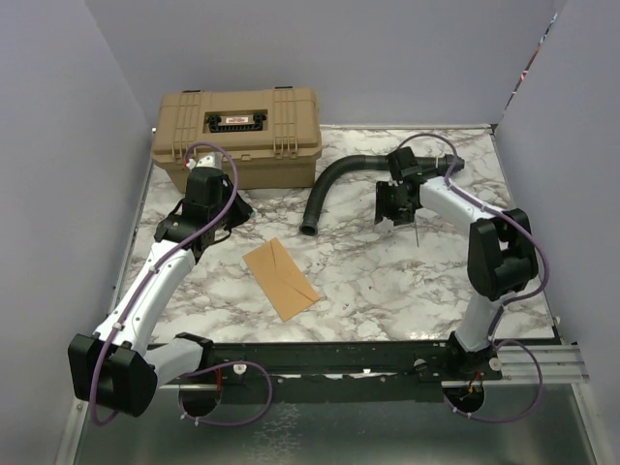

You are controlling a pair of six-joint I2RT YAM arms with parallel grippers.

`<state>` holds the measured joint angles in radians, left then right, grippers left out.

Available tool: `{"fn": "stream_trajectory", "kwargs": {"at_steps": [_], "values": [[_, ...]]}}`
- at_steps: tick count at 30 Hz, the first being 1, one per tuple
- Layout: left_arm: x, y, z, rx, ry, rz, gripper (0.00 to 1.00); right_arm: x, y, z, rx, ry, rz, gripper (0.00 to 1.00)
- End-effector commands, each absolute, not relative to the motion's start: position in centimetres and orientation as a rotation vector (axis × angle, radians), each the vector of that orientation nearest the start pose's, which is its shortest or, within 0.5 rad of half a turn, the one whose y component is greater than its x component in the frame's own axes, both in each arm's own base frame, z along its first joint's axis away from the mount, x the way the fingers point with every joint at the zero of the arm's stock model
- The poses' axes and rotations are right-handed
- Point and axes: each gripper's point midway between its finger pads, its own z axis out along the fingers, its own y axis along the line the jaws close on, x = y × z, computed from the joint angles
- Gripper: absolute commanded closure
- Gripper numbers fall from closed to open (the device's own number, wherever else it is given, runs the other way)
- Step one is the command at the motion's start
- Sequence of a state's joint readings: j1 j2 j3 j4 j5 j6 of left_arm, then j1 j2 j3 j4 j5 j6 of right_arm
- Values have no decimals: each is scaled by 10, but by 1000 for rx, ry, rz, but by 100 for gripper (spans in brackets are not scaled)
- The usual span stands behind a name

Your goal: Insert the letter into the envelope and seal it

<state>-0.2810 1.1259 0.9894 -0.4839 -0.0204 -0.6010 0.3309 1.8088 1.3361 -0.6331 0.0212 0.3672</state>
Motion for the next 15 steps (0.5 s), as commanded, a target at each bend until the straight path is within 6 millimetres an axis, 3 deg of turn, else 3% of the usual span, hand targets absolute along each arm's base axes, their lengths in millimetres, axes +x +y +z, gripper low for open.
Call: {"fn": "stream_trajectory", "kwargs": {"at_steps": [1, 7, 15], "values": [[320, -108, 199, -359, 2214, -429, 100, 372, 142, 50, 83, 2766, 112, 44], [319, -107, 198, -359, 2216, -423, 100, 370, 139, 31, 61, 2806, 73, 53], [323, -109, 195, -345, 2232, -423, 100, 381, 133, 22, 50, 2788, 10, 59]]}}
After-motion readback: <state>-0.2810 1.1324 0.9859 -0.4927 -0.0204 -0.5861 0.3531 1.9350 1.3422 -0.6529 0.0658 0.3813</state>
